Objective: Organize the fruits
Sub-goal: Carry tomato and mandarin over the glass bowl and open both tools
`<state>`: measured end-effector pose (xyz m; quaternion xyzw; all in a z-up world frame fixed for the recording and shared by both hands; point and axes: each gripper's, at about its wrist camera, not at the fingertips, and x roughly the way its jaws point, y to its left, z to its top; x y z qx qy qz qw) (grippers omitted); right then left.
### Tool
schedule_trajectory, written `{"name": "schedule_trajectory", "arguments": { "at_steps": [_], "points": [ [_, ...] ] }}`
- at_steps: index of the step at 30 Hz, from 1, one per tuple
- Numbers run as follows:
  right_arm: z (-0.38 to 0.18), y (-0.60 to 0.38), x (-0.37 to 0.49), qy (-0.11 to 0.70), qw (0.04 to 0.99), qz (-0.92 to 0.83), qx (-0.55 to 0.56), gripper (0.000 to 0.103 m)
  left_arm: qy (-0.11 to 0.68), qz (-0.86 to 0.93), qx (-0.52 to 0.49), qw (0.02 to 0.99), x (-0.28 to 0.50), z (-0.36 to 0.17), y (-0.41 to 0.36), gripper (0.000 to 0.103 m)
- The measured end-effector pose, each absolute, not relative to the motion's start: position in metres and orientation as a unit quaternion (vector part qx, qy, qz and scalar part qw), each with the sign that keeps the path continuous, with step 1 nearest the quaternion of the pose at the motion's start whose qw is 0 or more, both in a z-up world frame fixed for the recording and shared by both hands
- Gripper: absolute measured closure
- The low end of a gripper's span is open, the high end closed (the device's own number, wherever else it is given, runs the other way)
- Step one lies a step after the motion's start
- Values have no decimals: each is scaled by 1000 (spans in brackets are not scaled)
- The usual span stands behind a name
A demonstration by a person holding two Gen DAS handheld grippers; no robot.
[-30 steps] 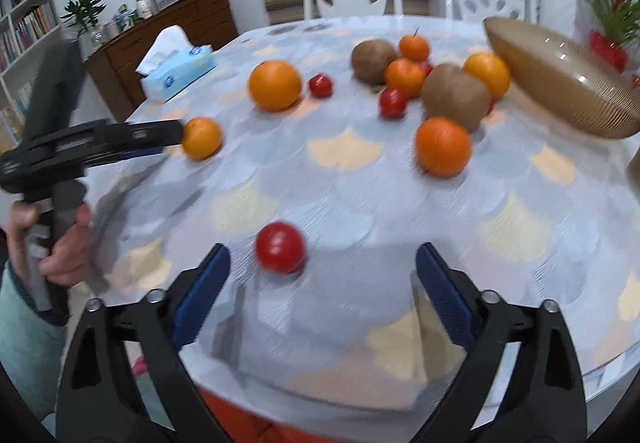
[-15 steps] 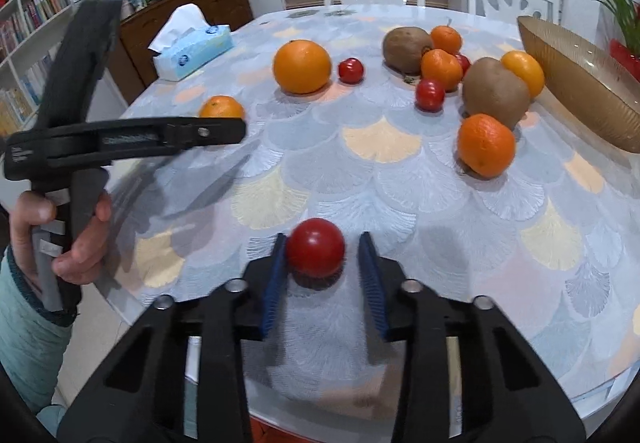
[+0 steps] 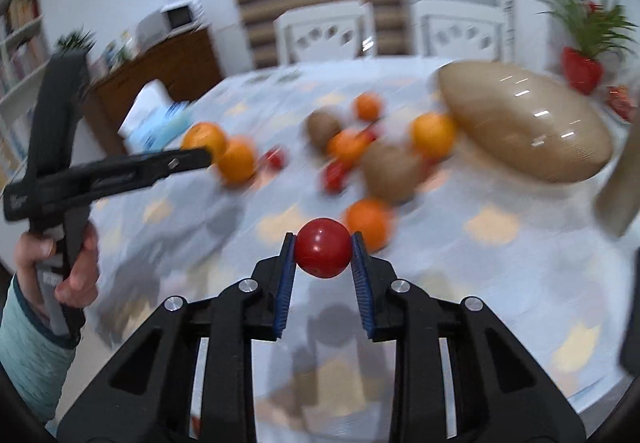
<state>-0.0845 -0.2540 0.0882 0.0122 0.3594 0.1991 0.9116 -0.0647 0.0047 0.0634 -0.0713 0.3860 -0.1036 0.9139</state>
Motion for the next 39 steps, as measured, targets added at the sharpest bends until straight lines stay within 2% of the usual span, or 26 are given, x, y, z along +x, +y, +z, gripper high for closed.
{"name": "schedule_trajectory", "arguments": {
  "at_steps": [7,13,19,26,28,39],
  "points": [
    [110,-332,-23,345,932,90,58,75,356,-195,-29,914,-4,109,-85,66],
    [96,-365,19,377,922,43,84,75,361,-258,-14,896,52,109,-162,66],
    [83,-371,35,397,913,33,90,74,383,-283,-4,879,84,93,-206,66],
    [77,-379,43,405,909,21,99,67,405,-283,14,869,99,74,-229,63],
    [77,-382,42,404,909,21,105,65,405,-284,10,869,102,72,-231,48],
    [84,-383,38,399,909,31,114,64,399,-286,-5,871,92,77,-216,47]
  ]
}}
